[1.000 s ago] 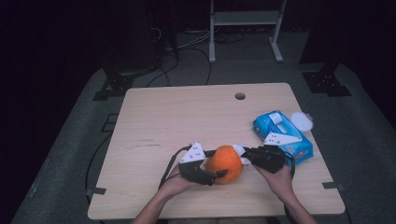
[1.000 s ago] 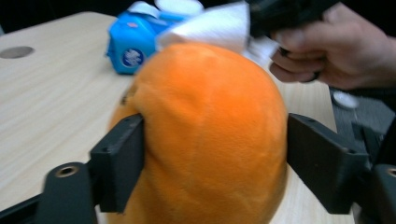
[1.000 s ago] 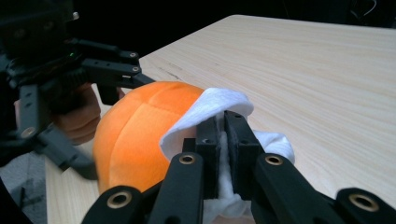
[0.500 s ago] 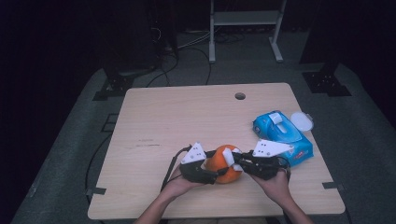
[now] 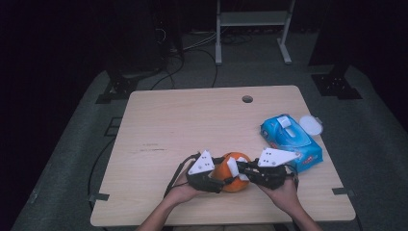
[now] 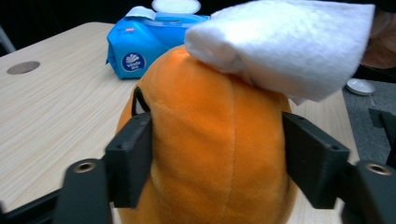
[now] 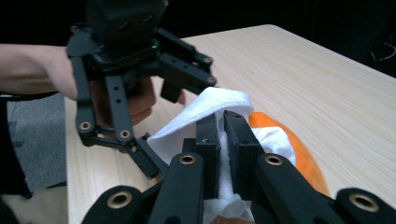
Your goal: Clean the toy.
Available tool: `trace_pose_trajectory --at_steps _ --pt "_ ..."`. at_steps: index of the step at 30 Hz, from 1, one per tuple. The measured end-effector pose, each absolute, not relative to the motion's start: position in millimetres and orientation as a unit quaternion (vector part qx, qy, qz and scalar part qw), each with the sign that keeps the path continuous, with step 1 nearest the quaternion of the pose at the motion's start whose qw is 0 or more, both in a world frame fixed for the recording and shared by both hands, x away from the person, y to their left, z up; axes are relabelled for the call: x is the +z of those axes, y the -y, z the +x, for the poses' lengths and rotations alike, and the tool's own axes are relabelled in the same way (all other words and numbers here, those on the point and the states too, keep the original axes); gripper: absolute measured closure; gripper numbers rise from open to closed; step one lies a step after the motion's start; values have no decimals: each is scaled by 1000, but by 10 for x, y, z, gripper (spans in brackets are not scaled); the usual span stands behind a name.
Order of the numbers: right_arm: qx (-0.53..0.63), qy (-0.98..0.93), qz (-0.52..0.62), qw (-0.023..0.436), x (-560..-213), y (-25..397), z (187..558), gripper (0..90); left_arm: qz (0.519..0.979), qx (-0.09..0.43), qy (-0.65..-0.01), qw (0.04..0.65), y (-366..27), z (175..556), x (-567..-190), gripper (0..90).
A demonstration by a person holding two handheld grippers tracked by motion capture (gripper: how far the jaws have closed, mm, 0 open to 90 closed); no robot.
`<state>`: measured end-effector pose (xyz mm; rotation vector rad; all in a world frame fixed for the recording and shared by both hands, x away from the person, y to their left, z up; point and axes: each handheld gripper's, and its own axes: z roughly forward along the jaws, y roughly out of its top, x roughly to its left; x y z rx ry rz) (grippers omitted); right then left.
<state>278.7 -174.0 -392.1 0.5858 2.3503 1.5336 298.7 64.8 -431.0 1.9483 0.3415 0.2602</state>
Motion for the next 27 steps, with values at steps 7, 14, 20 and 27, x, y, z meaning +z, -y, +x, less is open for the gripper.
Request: trace_pose_trajectory --at_steps 7,14,20,27 --pt "534 -794 254 144 -3962 1961 2960 840 822 109 -135 543 -642 2982 -4322 317" --pt "525 -804 230 158 -3925 1873 2812 840 821 110 -141 543 -612 2984 -4321 323" --pt "516 -812 223 160 -3882 1772 2817 840 821 110 -139 543 -576 2950 -4341 326" --pt "502 -822 223 153 -3875 1730 2848 840 827 120 -112 538 -514 2890 -4341 320"
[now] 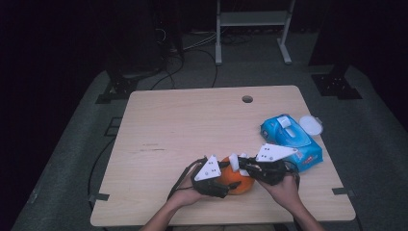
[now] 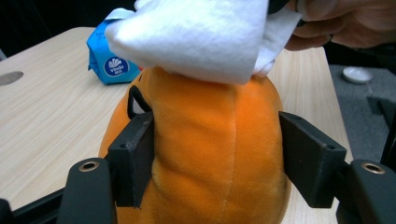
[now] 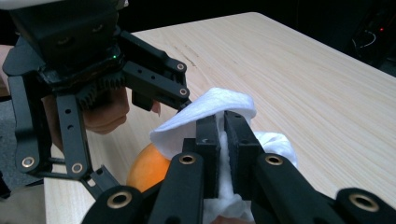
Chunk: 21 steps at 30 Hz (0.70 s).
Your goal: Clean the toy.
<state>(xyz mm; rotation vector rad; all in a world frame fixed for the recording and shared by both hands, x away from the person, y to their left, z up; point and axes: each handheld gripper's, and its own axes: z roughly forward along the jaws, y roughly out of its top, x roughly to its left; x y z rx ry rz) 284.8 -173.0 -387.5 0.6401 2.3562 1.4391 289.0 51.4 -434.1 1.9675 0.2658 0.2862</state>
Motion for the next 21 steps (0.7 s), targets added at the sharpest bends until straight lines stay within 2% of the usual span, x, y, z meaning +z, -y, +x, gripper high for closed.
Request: trace_pose_trajectory --at_steps 5,10,21 --pt "499 -823 229 145 -3863 1836 2866 840 825 126 -118 537 -531 2898 -4324 329" --pt "500 -823 231 136 -3869 1818 2851 840 837 139 -79 524 -453 2823 -4328 323" --pt "515 -807 268 109 -3943 2024 2972 840 830 129 -99 533 -564 2886 -4326 335"
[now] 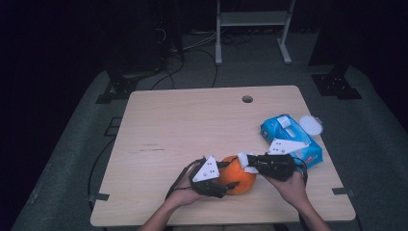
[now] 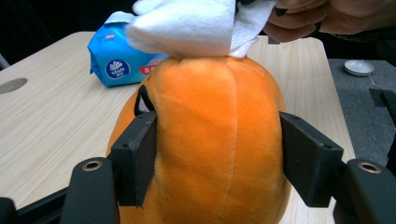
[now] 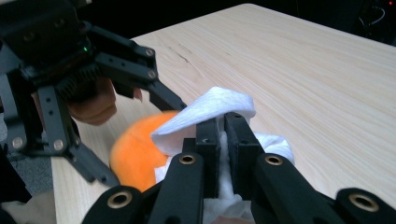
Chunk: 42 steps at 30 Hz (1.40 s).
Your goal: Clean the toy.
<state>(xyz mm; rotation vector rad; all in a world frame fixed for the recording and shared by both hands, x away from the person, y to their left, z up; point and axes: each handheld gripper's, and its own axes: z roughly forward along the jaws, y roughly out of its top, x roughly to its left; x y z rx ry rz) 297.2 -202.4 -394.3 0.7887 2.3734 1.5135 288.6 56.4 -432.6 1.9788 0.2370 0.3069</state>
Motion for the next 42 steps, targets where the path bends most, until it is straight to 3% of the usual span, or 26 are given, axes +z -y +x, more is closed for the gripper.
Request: trace_pose_trajectory --at_steps 8,16,23,29,36,39,42 --pt "511 -806 280 102 -3985 2131 2945 841 820 113 -127 547 -650 2976 -4343 333" --pt "522 -809 248 105 -3914 1968 2896 841 814 101 -145 553 -684 3020 -4359 326" --pt "517 -797 294 99 -4042 2127 3102 840 822 83 -120 551 -680 3015 -4370 203" --pt "519 -799 283 107 -3996 2083 3028 840 818 97 -133 552 -657 3016 -4382 297" --pt "515 -816 228 130 -3858 1786 2831 840 817 110 -146 547 -586 2997 -4371 313" --pt "498 -827 211 151 -3860 1693 2799 840 819 106 -138 547 -592 3010 -4362 235" --pt "508 -820 226 138 -3876 1765 2855 841 821 101 -137 545 -628 3043 -4364 128"
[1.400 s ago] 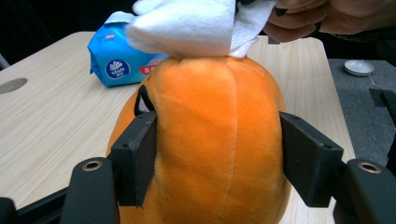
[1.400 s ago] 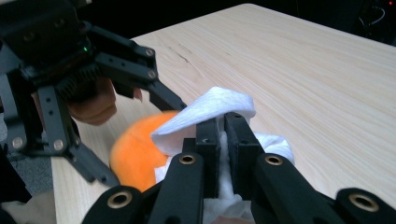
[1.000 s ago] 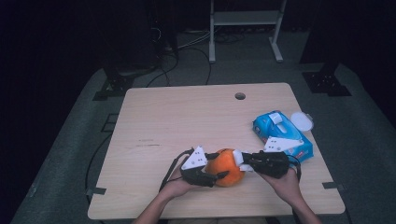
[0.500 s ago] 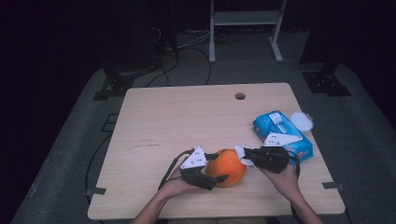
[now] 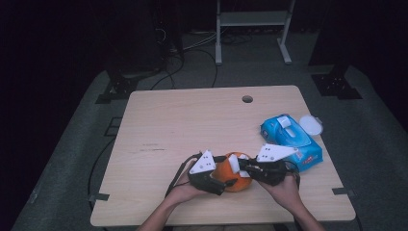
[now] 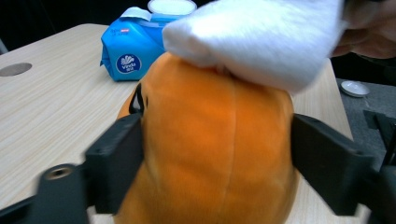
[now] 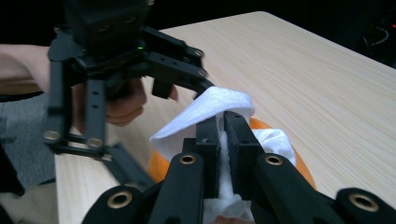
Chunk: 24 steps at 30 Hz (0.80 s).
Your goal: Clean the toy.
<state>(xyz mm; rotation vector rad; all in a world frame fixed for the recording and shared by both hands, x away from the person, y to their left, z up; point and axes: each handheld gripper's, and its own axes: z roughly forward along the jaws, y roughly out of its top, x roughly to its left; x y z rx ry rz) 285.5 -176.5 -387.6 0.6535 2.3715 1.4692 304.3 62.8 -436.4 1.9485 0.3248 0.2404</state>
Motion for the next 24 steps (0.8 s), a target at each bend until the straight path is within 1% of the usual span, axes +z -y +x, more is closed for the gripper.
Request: trace_pose_trajectory --at_steps 1,3,6,7,10,11,14,16,17,20,22,24 --pt "507 -818 229 142 -3873 1792 2863 841 822 99 -136 544 -652 3056 -4375 112" --pt "509 -815 236 144 -3865 1852 2880 840 822 91 -143 543 -678 3101 -4424 111" --pt "515 -810 245 135 -3886 1909 2914 840 829 81 -140 535 -625 3135 -4508 112" --pt "514 -811 245 136 -3889 1908 2915 840 829 86 -135 536 -612 3124 -4514 143" --pt "512 -810 247 144 -3872 1889 2891 840 827 108 -136 535 -611 3077 -4450 305" --pt "516 -808 245 147 -3858 1877 2874 840 827 114 -133 534 -607 3057 -4417 329" --pt "525 -808 224 141 -3811 1773 2792 840 823 128 -126 539 -575 2992 -4320 377" --pt "522 -811 211 162 -3767 1725 2745 841 817 135 -124 547 -591 2963 -4260 411" --pt "524 -808 214 162 -3749 1747 2751 841 817 135 -124 547 -591 2963 -4260 428" --pt "537 -793 244 154 -3741 1907 2838 841 793 128 -130 581 -707 2961 -4095 470" --pt "538 -788 266 138 -3808 1988 2897 842 787 123 -133 589 -742 2967 -4041 487" --pt "536 -789 281 108 -3910 2003 2963 841 800 113 -136 572 -737 2997 -4079 497"
